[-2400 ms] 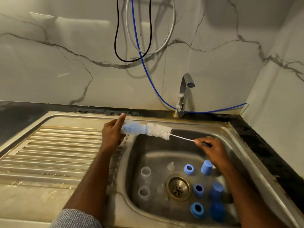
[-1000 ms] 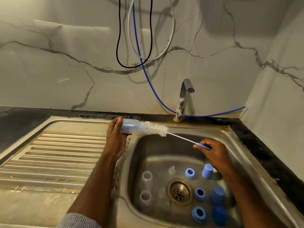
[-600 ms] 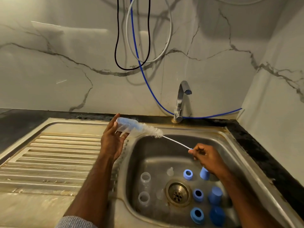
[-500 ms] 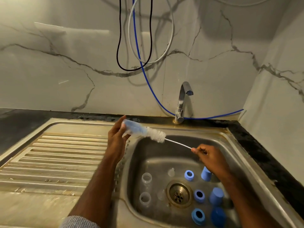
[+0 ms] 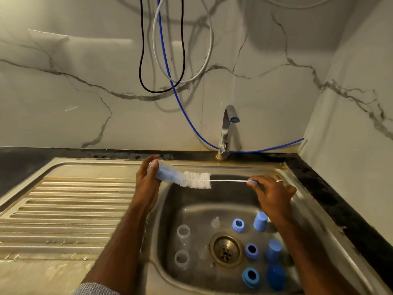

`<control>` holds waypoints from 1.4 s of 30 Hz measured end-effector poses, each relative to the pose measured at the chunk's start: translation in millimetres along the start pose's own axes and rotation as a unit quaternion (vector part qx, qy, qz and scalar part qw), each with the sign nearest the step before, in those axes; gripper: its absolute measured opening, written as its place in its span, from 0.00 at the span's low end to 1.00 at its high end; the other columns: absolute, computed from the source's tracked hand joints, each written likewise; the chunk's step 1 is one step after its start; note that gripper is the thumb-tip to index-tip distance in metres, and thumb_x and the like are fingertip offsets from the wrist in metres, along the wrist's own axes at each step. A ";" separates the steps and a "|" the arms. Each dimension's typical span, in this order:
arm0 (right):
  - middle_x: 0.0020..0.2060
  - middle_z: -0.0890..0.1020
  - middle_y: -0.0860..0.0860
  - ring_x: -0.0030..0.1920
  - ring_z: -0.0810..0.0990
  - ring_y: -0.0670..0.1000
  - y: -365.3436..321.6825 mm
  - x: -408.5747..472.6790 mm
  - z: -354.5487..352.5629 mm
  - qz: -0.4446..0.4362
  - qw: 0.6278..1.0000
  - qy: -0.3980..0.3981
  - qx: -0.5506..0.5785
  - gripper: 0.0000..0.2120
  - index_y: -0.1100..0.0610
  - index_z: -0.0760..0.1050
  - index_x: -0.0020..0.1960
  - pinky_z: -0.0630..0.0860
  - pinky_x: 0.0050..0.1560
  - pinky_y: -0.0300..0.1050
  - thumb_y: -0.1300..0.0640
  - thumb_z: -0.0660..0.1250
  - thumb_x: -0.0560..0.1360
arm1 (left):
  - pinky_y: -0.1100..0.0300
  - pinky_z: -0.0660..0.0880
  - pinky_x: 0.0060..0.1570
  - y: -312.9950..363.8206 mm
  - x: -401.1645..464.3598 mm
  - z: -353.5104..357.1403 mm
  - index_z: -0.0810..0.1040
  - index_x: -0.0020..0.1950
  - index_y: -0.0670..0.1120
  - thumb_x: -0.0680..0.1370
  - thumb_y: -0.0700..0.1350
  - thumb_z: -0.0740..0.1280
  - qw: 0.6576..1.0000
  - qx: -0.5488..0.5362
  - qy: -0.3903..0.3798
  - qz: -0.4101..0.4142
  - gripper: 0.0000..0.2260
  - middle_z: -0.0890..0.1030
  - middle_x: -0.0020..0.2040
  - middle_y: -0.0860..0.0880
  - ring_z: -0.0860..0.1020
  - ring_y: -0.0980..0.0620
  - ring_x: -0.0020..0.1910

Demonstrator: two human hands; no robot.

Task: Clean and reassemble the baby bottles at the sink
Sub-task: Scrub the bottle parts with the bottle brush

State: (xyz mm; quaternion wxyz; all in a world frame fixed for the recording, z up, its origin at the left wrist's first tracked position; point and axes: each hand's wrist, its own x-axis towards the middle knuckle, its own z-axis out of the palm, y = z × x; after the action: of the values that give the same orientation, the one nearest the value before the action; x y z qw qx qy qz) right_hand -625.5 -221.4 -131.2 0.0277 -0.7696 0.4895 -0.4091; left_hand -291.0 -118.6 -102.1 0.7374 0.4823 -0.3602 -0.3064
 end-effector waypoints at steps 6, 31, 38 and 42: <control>0.39 0.84 0.45 0.42 0.81 0.46 -3.1 -0.8 -1.0 0.040 0.991 -0.121 0.052 0.20 0.44 0.80 0.44 0.70 0.57 0.56 0.37 0.54 0.81 | 0.44 0.77 0.61 10.6 2.2 -2.2 0.74 0.68 0.44 0.83 0.45 0.58 0.991 -0.128 -0.007 -0.036 0.15 0.81 0.60 0.37 0.80 0.37 0.58; 0.28 0.80 0.48 0.28 0.75 0.45 -7.6 -7.9 3.3 0.077 0.925 -0.223 0.299 0.07 0.50 0.82 0.38 0.73 0.35 0.38 0.50 0.77 0.72 | 0.45 0.77 0.62 10.5 2.4 -8.4 0.70 0.73 0.39 0.86 0.45 0.57 0.999 -0.028 0.038 -0.025 0.17 0.76 0.65 0.38 0.78 0.41 0.62; 0.44 0.84 0.42 0.48 0.82 0.46 -0.4 -2.0 9.9 0.082 0.989 -0.074 0.097 0.02 0.45 0.83 0.47 0.77 0.57 0.50 0.50 0.71 0.77 | 0.46 0.76 0.65 6.6 -2.2 6.5 0.72 0.72 0.47 0.85 0.45 0.60 0.995 0.080 0.059 0.018 0.16 0.77 0.65 0.45 0.78 0.51 0.62; 0.42 0.85 0.42 0.47 0.83 0.44 1.4 -2.4 5.9 0.086 0.974 -0.088 0.192 0.06 0.46 0.83 0.45 0.77 0.53 0.38 0.58 0.74 0.75 | 0.40 0.76 0.65 6.7 1.5 -1.0 0.72 0.73 0.45 0.86 0.44 0.59 0.996 0.041 0.076 -0.002 0.16 0.78 0.63 0.40 0.79 0.42 0.62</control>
State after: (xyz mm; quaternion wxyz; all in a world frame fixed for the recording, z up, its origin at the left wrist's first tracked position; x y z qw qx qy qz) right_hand -623.1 -222.3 -137.2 0.2531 -0.7380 0.4613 -0.4225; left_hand -288.7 -117.0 -95.8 0.7416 0.5348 -0.3147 -0.2551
